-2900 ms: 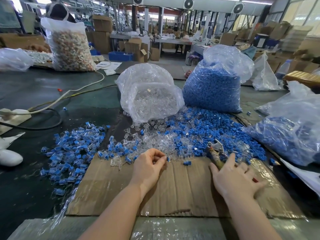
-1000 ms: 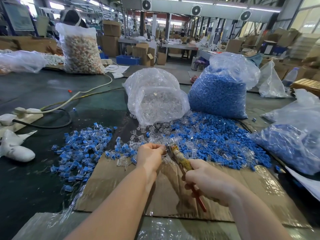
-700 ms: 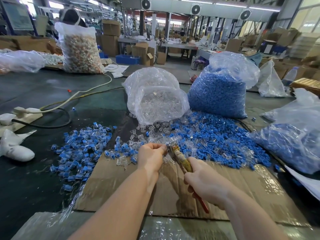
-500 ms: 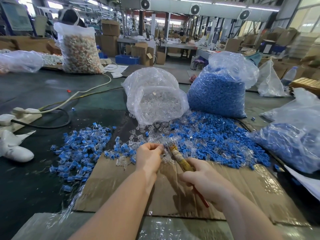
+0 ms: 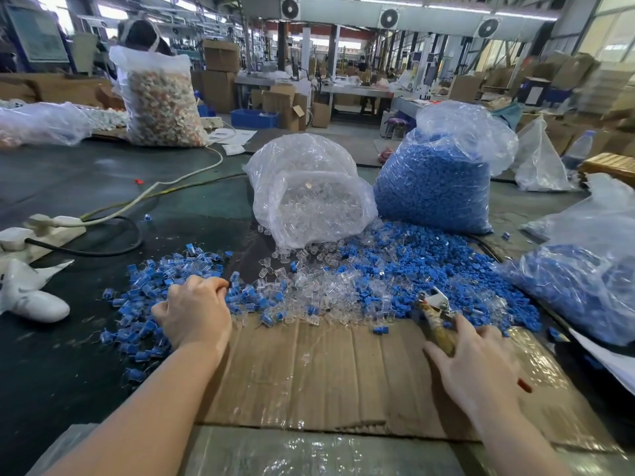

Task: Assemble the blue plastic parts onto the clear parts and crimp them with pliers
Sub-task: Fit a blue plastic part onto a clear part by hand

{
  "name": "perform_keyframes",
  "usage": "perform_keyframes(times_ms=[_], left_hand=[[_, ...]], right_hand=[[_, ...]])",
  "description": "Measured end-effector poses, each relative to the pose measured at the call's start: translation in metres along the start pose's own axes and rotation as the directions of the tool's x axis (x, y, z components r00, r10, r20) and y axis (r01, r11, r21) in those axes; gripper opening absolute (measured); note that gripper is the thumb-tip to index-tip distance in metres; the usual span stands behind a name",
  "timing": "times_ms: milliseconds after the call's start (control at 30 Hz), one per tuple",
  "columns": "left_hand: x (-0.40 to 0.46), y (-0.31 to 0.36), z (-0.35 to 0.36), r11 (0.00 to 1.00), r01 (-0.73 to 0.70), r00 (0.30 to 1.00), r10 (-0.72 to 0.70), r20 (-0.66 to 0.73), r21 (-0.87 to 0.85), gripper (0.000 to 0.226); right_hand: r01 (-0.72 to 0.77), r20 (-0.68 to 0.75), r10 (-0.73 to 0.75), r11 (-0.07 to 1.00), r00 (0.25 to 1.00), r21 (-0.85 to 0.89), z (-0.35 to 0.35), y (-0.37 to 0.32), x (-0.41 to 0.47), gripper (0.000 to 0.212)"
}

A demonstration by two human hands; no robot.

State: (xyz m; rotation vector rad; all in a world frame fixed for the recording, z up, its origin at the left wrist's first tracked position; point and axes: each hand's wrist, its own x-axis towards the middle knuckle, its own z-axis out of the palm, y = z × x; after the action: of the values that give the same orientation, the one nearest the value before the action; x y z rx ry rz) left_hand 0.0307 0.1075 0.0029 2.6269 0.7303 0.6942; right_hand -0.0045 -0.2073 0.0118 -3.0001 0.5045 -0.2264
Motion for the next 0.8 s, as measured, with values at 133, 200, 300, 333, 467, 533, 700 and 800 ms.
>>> perform_keyframes(times_ms=[133,200,300,333,467,533,700,800], left_hand=[[-0.002,0.001,0.003,1.0,0.004,1.0,-0.005,0.021,0.019,0.024],[-0.004,0.008,0.003,1.0,-0.015,1.0,0.015,0.002,-0.011,0.023],[-0.012,0.022,0.003,0.99,-0.072,0.997,0.069,-0.031,-0.124,0.02],[-0.017,0.028,0.003,0.975,-0.117,0.993,0.112,-0.04,-0.186,0.019],[-0.045,0.061,0.007,0.855,-0.294,0.946,0.323,-0.004,-0.427,0.016],[-0.059,0.074,0.014,0.816,-0.321,0.914,0.4,0.068,-0.482,0.016],[-0.08,0.09,0.026,0.769,-0.383,0.852,0.508,0.127,-0.513,0.023],[-0.083,0.091,0.032,0.772,-0.451,0.813,0.562,0.152,-0.448,0.038]], right_hand=[[0.005,-0.029,-0.007,0.998,1.0,-0.067,0.005,0.005,0.0,0.071],[0.008,-0.018,-0.009,0.997,1.0,-0.076,0.007,0.006,0.0,0.071],[-0.002,0.009,0.003,0.996,1.0,-0.093,0.004,0.005,-0.002,0.071],[-0.013,0.011,0.014,0.994,1.0,-0.104,0.003,0.003,-0.003,0.071],[0.121,-0.127,-0.124,0.992,0.984,-0.031,0.0,-0.01,-0.007,0.056],[0.298,-0.172,-0.28,0.951,0.944,0.083,0.003,-0.022,-0.008,0.041],[0.409,-0.157,-0.386,0.9,0.909,0.153,0.016,-0.047,-0.006,0.025],[0.4,-0.157,-0.375,0.898,0.914,0.184,0.022,-0.054,-0.001,0.022]])
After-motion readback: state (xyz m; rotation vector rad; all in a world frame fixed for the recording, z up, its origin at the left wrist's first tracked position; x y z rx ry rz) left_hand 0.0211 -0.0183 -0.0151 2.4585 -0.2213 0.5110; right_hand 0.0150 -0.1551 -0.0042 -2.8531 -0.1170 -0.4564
